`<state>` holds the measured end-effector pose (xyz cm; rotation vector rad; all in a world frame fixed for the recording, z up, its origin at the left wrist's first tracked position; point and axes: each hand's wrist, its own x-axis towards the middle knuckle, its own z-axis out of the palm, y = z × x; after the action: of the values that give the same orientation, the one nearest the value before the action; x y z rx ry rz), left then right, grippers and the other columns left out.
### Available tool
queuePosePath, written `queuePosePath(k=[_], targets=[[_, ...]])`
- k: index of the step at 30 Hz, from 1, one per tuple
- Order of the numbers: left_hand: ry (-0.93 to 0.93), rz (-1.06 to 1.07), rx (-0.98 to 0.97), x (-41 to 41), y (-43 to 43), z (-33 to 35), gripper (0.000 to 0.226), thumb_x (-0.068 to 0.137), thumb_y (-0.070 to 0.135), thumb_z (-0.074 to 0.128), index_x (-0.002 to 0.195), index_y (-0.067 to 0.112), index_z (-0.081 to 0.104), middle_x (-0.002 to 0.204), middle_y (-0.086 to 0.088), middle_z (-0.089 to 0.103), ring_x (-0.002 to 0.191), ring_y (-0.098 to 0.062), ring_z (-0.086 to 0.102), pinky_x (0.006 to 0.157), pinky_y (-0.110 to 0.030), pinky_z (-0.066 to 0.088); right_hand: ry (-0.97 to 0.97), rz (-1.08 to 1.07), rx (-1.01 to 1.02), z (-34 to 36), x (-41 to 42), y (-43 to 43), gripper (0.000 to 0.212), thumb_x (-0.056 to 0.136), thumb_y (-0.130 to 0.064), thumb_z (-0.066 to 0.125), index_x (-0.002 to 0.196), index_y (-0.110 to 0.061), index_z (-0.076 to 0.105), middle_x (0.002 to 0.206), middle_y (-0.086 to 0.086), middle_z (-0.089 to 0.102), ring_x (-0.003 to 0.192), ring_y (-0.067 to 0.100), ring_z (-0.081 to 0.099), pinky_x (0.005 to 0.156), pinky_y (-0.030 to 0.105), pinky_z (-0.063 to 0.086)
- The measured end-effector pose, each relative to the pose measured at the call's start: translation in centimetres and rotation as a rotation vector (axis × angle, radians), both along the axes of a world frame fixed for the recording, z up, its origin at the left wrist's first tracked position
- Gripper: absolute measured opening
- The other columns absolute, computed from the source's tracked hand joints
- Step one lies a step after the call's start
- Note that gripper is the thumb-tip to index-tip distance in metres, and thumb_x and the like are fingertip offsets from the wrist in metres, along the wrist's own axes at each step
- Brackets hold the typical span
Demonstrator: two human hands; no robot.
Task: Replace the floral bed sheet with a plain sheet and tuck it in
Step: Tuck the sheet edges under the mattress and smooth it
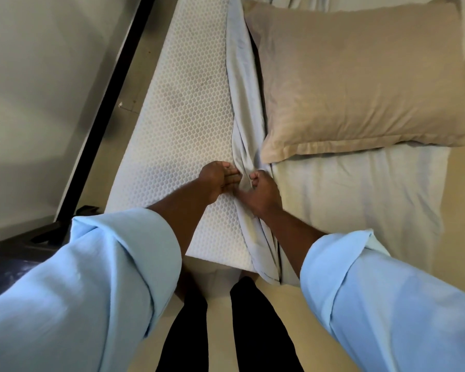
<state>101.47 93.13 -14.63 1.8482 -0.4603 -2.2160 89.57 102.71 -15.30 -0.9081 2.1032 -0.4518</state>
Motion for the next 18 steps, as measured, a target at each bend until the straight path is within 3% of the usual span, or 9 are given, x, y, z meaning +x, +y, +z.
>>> queuePosePath(k=[2, 5, 8, 10, 12, 15, 18], targets=[[-0.004, -0.042, -0.034, 0.3, 0.2, -0.5, 0.024, 0.098, -0.001, 0.050, 0.119, 0.011, 0.054, 0.113, -0.014, 0.073, 0.094, -0.027, 0.072, 0.076, -0.036, 0.058, 0.061, 0.089, 0.045, -0.7, -0.6, 0.0, 0.039, 0.075, -0.038, 0.083, 0.107, -0.022, 0.068, 0.099, -0.004, 0.070, 0.088, 0.017, 0.066, 0.076, 0.028, 0.050], [-0.069, -0.089, -0.107, 0.8, 0.7, -0.8, 0.046, 0.082, -0.010, 0.071, 0.119, 0.013, 0.054, 0.102, -0.014, 0.073, 0.088, -0.026, 0.068, 0.079, -0.039, 0.056, 0.018, 0.121, 0.144, -0.8, -1.5, -1.1, 0.018, 0.081, -0.025, 0.077, 0.099, -0.024, 0.076, 0.100, -0.003, 0.075, 0.096, 0.020, 0.069, 0.084, 0.029, 0.054], [-0.107, -0.115, -0.138, 0.9, 0.6, -0.6, 0.040, 0.081, -0.009, 0.068, 0.115, 0.010, 0.059, 0.089, -0.016, 0.069, 0.071, -0.024, 0.062, 0.062, -0.032, 0.051, -0.273, 0.070, 0.243, 0.4, -1.4, -2.6, 0.016, 0.082, -0.017, 0.075, 0.095, -0.010, 0.076, 0.083, 0.002, 0.071, 0.078, 0.020, 0.065, 0.068, 0.027, 0.049], [-0.141, -0.125, -0.139, 0.8, 0.4, -0.1, 0.023, 0.086, -0.004, 0.063, 0.104, 0.009, 0.065, 0.082, -0.013, 0.068, 0.063, -0.021, 0.062, 0.056, -0.029, 0.053, -0.529, -0.057, 0.299, 1.9, -1.1, -3.2, 0.021, 0.081, -0.018, 0.070, 0.099, -0.010, 0.077, 0.083, 0.011, 0.070, 0.074, 0.022, 0.062, 0.067, 0.030, 0.047], [-0.116, -0.062, -0.078, 0.7, 0.2, 0.8, 0.012, 0.095, 0.007, 0.056, 0.094, 0.012, 0.066, 0.080, -0.009, 0.067, 0.065, -0.021, 0.061, 0.063, -0.032, 0.055, -0.683, -0.221, 0.301, 3.2, -0.9, -3.2, 0.019, 0.083, -0.014, 0.058, 0.088, -0.013, 0.077, 0.083, 0.014, 0.071, 0.071, 0.022, 0.063, 0.071, 0.034, 0.049], [0.066, -0.044, 0.062, 1.0, -0.2, 1.9, 0.025, 0.103, 0.032, 0.047, 0.101, 0.015, 0.065, 0.078, -0.002, 0.071, 0.078, -0.021, 0.063, 0.078, -0.035, 0.054, -0.766, -0.455, 0.282, 4.5, -0.8, -2.9, 0.026, 0.084, -0.006, 0.048, 0.066, -0.010, 0.066, 0.061, 0.008, 0.058, 0.057, 0.021, 0.054, 0.062, 0.033, 0.046], [0.215, -0.142, 0.128, 1.1, -0.3, 2.7, 0.037, 0.099, 0.043, 0.051, 0.112, 0.012, 0.067, 0.105, -0.012, 0.071, 0.097, -0.030, 0.067, 0.095, -0.046, 0.053, -0.867, -0.525, 0.317, 5.0, -0.1, -2.6, 0.026, 0.089, -0.009, 0.042, 0.078, -0.007, 0.066, 0.064, 0.006, 0.058, 0.055, 0.018, 0.055, 0.057, 0.027, 0.048]])
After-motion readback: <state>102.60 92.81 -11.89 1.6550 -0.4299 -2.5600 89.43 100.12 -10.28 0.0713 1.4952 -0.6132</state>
